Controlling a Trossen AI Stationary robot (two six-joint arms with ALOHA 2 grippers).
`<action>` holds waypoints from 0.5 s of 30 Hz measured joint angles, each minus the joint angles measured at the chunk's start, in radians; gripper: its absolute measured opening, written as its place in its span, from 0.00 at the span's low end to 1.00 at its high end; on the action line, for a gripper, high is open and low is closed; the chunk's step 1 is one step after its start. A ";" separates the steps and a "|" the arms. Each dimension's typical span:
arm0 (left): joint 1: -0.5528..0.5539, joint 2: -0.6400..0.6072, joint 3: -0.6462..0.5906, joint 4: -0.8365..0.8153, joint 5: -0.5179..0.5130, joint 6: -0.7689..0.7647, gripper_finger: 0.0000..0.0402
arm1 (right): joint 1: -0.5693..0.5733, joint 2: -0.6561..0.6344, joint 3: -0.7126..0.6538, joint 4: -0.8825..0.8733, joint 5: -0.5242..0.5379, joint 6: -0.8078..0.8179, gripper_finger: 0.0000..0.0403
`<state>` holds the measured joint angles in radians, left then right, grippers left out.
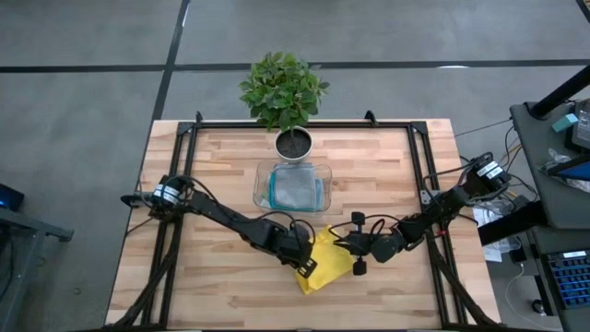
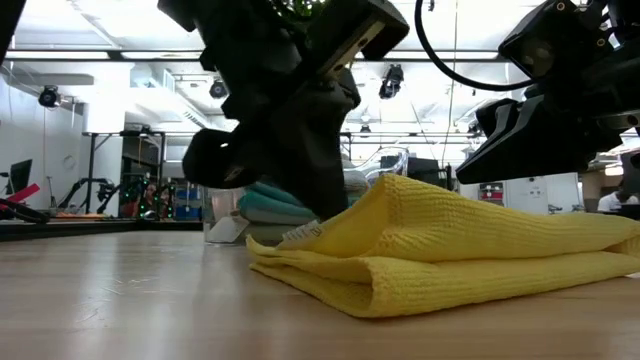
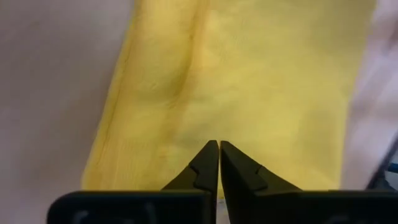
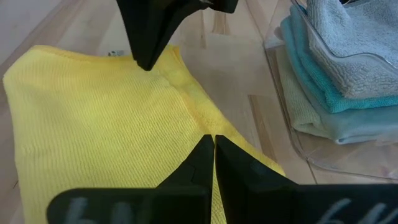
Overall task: Fold microfiber towels
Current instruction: Fold the yellow microfiber cloth
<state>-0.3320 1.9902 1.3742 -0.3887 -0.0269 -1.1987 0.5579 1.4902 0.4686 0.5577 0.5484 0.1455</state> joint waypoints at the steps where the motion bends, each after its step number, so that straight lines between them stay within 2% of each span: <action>1: 0.002 -0.003 0.000 0.008 0.000 0.008 0.00 | 0.000 0.000 0.000 0.000 0.000 0.000 0.02; 7: 0.007 -0.031 0.000 -0.008 -0.002 0.071 0.00 | 0.000 0.000 0.000 0.001 -0.011 0.040 0.02; 12: 0.003 -0.042 -0.001 -0.012 -0.005 0.286 0.00 | -0.045 0.000 0.017 0.000 -0.215 0.046 0.03; 15: -0.002 -0.042 -0.001 -0.013 -0.005 0.386 0.00 | -0.087 0.000 0.039 0.000 -0.288 0.041 0.07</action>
<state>-0.3340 1.9483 1.3727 -0.4013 -0.0316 -0.8129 0.4705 1.4902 0.5073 0.5577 0.2601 0.1863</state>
